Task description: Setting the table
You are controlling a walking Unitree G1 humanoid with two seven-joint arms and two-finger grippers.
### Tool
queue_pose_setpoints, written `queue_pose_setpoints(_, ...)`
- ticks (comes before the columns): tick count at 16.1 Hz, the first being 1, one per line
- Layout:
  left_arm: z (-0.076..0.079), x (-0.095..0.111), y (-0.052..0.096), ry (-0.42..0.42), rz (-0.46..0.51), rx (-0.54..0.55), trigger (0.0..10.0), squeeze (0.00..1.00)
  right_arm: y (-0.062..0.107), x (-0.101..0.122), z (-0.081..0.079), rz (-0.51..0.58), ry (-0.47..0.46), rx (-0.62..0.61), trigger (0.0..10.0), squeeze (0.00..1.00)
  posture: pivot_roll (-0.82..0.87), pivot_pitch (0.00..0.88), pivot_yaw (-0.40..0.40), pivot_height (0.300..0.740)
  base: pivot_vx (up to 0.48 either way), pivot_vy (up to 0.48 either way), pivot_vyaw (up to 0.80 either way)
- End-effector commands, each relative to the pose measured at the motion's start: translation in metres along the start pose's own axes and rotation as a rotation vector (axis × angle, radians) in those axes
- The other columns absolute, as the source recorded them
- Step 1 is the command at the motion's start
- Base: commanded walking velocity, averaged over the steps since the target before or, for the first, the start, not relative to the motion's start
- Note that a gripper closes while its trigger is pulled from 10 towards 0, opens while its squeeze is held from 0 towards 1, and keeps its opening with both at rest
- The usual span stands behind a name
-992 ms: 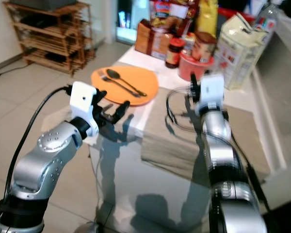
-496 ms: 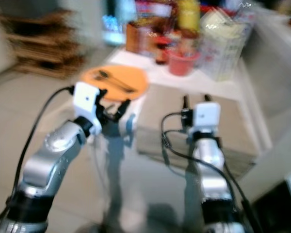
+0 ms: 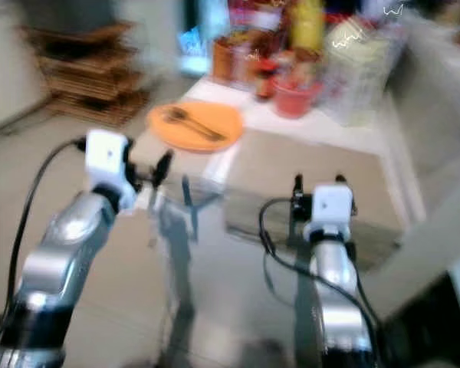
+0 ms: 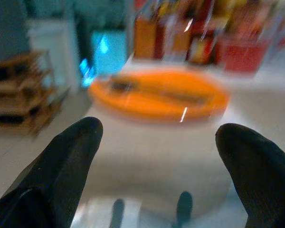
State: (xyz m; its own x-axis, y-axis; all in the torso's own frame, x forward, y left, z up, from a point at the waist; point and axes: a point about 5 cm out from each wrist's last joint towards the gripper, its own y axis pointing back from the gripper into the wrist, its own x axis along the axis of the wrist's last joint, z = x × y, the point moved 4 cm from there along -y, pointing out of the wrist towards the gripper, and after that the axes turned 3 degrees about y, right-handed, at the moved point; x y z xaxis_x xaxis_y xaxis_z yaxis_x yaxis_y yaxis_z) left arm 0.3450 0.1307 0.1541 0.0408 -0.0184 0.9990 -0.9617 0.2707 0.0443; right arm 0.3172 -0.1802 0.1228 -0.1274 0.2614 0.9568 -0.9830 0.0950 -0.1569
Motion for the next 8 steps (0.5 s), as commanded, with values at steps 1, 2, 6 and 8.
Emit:
queue_pose_setpoints(1, 0.003, 0.005, -0.003, -0.024, 0.015, -0.018, 10.0, 0.0, 0.001, 0.007, 0.001, 0.022, 0.008, -0.002, 10.0, 0.0, 0.08, 0.0, -0.019, 0.74, 0.0, 0.0, 0.0)
queue_pose_setpoints(2, -0.005, -0.004, -0.002, -0.017, -0.008, 0.001, 10.0, 0.0, 0.008, 0.003, 0.002, 0.007, 0.029, 0.005, 10.0, 0.0, 0.08, 0.0, -0.015, 0.74, 0.0, 0.0, 0.0)
queue_pose_setpoints(6, -0.011, -0.019, 0.001, -0.019, -0.035, 0.003, 10.0, 0.0, 0.012, 0.001, -0.004, -0.017, -0.002, 0.014, 10.0, 0.0, 0.07, 0.0, -0.016, 0.74, 0.0, 0.0, 0.0)
queue_pose_setpoints(8, -0.004, -0.011, -0.002, -0.037, -0.003, -0.02, 10.0, 0.0, 0.007, 0.001, -0.006, -0.023, -0.019, 0.017, 10.0, 0.0, 0.07, 0.0, -0.018, 0.74, 0.0, 0.0, -0.77)
